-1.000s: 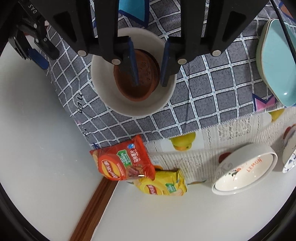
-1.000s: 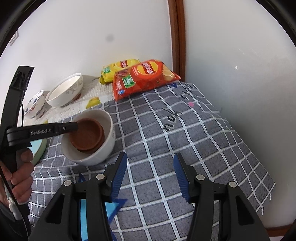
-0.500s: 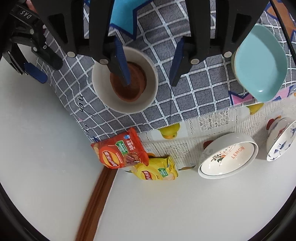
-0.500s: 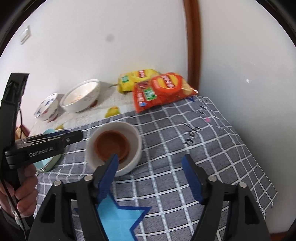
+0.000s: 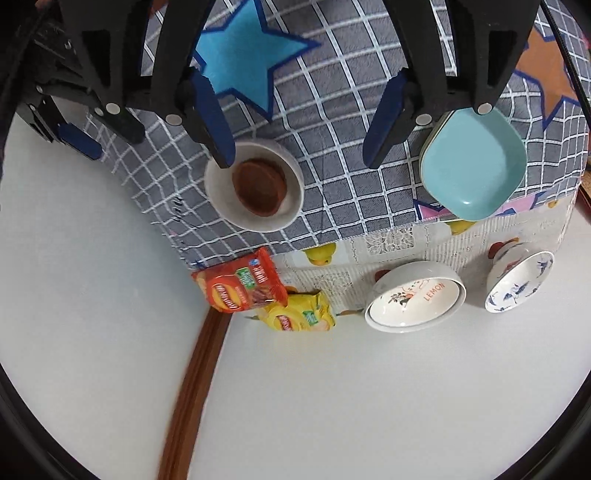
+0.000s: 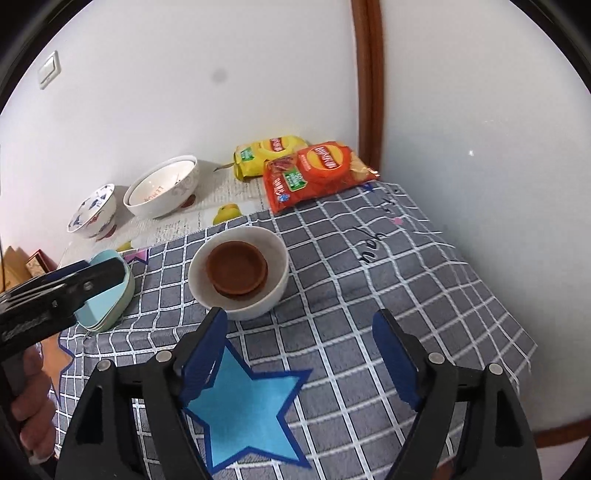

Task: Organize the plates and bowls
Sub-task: 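Move the right gripper to the rim of the white bowl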

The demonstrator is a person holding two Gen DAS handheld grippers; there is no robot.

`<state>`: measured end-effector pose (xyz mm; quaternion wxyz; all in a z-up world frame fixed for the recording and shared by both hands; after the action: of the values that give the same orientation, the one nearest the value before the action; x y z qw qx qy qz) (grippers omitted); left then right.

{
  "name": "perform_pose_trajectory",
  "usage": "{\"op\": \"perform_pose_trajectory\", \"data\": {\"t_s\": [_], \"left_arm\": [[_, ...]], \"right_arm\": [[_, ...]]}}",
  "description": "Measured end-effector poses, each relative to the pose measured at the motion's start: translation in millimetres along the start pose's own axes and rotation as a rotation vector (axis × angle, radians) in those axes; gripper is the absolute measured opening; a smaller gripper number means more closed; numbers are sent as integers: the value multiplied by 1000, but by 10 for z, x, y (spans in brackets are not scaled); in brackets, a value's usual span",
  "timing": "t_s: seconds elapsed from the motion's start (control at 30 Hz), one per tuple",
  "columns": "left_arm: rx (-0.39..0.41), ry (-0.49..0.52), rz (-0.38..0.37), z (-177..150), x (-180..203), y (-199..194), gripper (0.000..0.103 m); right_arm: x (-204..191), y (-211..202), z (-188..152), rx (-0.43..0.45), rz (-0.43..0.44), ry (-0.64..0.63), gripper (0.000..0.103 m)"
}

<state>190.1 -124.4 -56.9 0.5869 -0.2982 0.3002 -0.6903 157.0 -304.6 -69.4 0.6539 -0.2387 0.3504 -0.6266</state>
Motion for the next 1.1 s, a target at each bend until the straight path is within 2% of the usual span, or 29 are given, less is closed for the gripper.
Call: {"op": "perform_pose_trajectory", "data": {"t_s": [0.2,0.37,0.5,0.57,0.63,0.7,0.87,1.0,1.1], "left_arm": [[50,-6,-83,-195,-42,-430,69],[100,5,-59,-308,-93,-702,68],[104,9,-29,-377,-115,-808,68],[105,0,-19,-396,-137,-839,68],[84,-11,-39,-413,-150,-842,68],[69,-17,-48,-430,-158,-840,68],[65,-22,-32,-435,-205,-807,68],[39,-46,-24,-364,-261,-670,70],[29,-54,-16,-290,-263,-518,69]], "right_arm": [[-10,-260,-115,59,17,49,80],[-92,-453,-226,62,42,38,80],[-193,-571,-304,43,43,-13,80],[-237,-610,-334,30,78,-23,80],[-274,-657,-345,43,88,-41,80],[-299,-685,-353,52,59,-61,80],[-373,-714,-323,88,68,-88,80],[-347,-618,-243,86,98,-74,80],[-327,-538,-154,103,84,-97,80]]}}
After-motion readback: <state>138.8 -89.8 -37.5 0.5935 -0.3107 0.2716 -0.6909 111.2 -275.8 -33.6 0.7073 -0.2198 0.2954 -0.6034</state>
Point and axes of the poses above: each gripper's, at about its wrist camera, not at the fingertips, and y roughly the way its jaws point, x to its right, z to its top, the point moved 5 cm from there along y, roughly the way its jaws point, and after that the axes turned 5 degrees about z, right-handed, at the moved point
